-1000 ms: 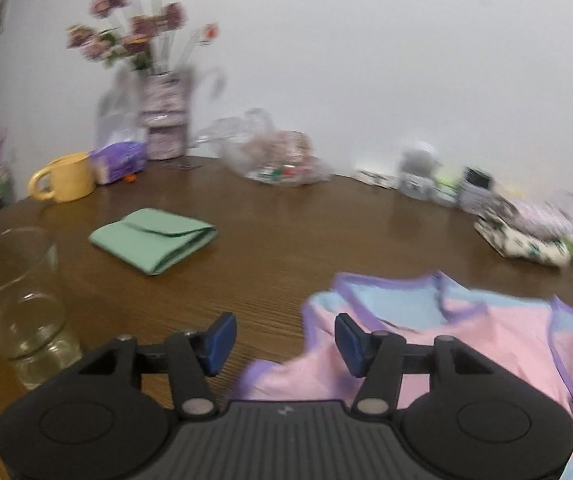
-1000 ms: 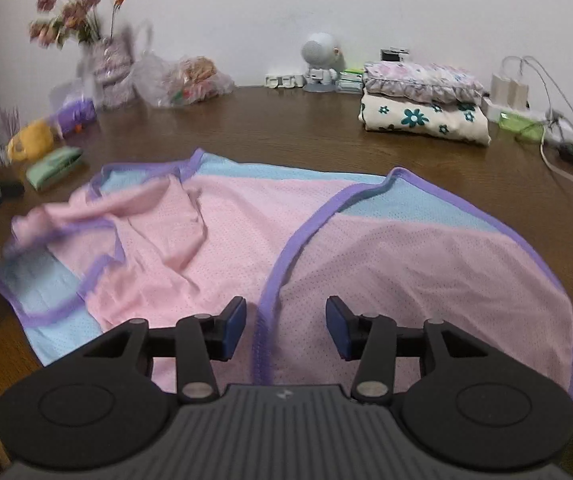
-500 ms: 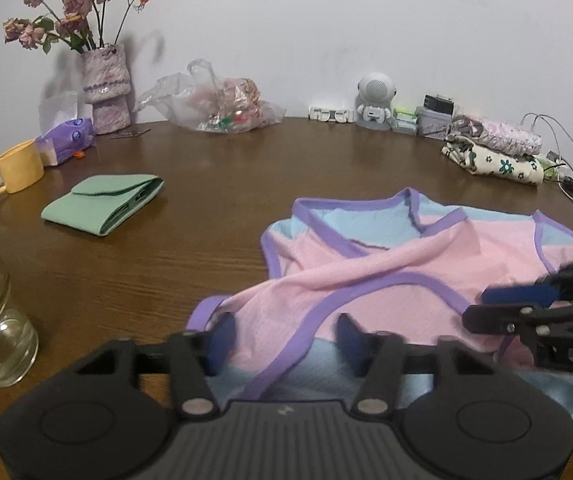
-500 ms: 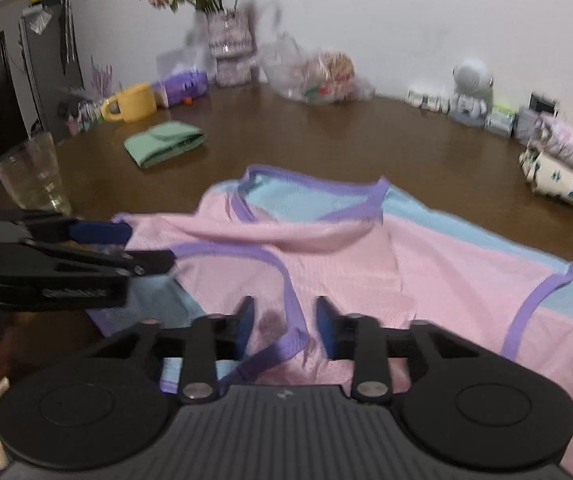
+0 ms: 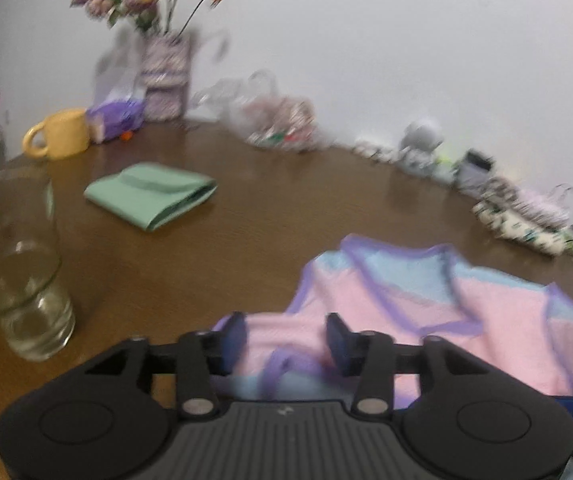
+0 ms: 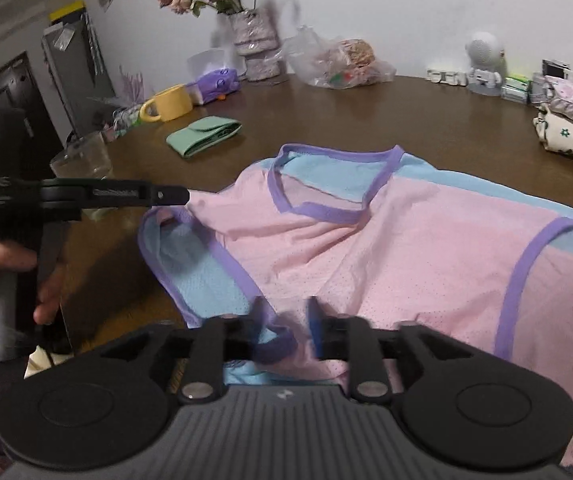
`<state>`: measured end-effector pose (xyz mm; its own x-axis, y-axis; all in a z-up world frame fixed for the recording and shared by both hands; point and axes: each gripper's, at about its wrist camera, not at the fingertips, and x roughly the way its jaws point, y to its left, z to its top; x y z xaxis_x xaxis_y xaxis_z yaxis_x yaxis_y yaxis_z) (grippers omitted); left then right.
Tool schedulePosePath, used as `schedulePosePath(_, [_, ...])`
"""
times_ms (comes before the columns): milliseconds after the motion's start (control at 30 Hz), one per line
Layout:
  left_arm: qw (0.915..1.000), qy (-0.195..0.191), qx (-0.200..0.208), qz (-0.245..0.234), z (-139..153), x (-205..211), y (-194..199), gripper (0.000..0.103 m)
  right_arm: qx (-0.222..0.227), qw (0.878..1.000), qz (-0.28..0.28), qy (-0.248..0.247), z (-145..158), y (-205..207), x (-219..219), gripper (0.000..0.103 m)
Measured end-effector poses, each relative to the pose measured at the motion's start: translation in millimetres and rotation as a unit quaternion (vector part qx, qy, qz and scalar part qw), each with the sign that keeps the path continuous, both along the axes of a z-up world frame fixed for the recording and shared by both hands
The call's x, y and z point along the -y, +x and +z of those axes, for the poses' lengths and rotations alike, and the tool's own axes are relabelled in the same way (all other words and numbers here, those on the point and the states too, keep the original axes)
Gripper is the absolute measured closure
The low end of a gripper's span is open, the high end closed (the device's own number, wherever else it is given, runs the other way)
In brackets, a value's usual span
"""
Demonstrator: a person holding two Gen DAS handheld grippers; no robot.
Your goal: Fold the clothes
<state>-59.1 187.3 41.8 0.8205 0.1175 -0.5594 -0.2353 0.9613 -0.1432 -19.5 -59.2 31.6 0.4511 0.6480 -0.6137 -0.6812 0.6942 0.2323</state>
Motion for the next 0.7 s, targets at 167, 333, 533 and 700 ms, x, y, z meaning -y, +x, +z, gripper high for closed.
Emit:
schedulePosePath(167, [0.9985, 0.026, -0.005, -0.049, 20.7, 14.2, 38.9, 0.04, 0.027, 0.999, -0.043, 0.006, 9.9, 0.4, 10.9, 0.061])
schedulePosePath(333, [0.9927, 0.029, -0.076, -0.089, 14.4, 27.8, 107.5, 0.041, 0.015, 0.997, -0.072, 0.0, 5.2, 4.1, 23.0, 0.06])
schedulePosePath(533, [0.9868, 0.044, -0.126, -0.092, -16.4, 37.6, 143.2, 0.093, 0.007, 0.995, -0.098, -0.006, -3.7, 3.7, 42.3, 0.058])
schedulePosePath(700, [0.9954, -0.004, -0.089, -0.036, -10.9, 19.2, 147.2, 0.097, -0.001, 0.993, -0.116, -0.007, -11.5, 4.7, 56.7, 0.057])
